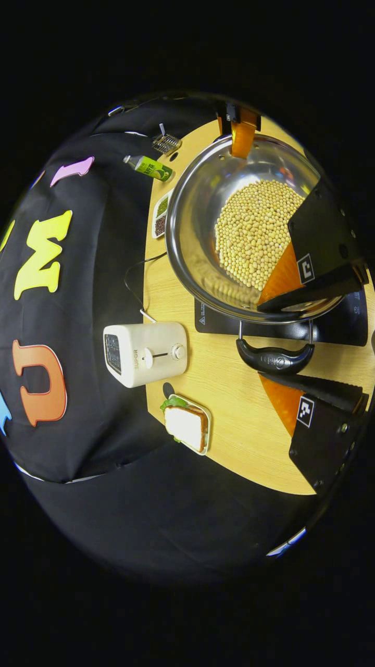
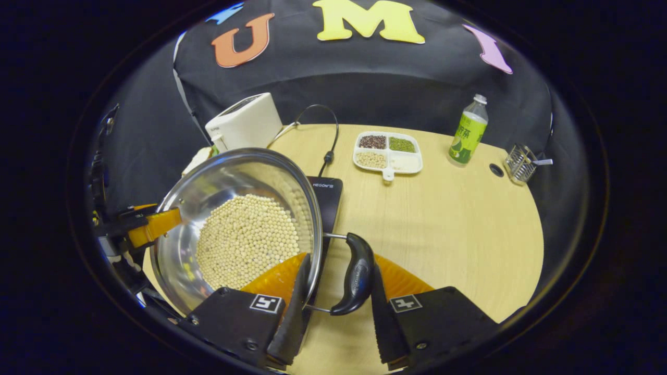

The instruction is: First push the handle of the pot to place it horizontally, then grasp the pot with both hands and set it on the induction cooktop.

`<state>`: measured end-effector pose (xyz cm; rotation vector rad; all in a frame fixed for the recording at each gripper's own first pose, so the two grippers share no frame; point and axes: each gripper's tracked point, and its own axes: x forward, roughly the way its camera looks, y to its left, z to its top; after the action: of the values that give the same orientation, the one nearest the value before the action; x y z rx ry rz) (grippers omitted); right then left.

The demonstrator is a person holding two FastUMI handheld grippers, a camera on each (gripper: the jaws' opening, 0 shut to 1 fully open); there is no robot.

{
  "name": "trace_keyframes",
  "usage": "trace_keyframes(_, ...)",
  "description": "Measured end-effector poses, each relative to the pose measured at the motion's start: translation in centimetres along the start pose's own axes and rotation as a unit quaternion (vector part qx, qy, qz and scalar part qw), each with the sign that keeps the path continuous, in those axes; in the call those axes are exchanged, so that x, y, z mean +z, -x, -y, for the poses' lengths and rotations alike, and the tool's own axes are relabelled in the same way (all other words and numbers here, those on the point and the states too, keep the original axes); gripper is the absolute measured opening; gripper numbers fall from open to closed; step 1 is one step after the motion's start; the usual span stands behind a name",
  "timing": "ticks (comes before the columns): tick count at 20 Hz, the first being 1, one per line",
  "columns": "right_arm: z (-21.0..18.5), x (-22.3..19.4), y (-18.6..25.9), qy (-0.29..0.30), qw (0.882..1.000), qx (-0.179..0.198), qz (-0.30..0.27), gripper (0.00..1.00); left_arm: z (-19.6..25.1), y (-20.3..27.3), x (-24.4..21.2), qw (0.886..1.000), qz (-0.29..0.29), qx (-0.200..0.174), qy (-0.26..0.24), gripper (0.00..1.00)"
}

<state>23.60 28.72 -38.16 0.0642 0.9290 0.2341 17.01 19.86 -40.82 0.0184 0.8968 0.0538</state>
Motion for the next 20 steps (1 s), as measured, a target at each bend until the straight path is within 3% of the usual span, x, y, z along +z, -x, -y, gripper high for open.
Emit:
trace_keyframes(10, -0.2, 0.3, -0.8, -0.004, 1.0, -0.001, -0.001, 0.59, -0.4, -1.9, 0.0, 1.0, -0.002, 0.0, -0.001, 0.63)
trace_keyframes(20, -0.1, 0.5, -1.0, -0.01, 0.999, -0.01, 0.038, 0.6, -0.3, -1.8, 0.1, 1.0, 0.024, 0.0, -0.007, 0.63)
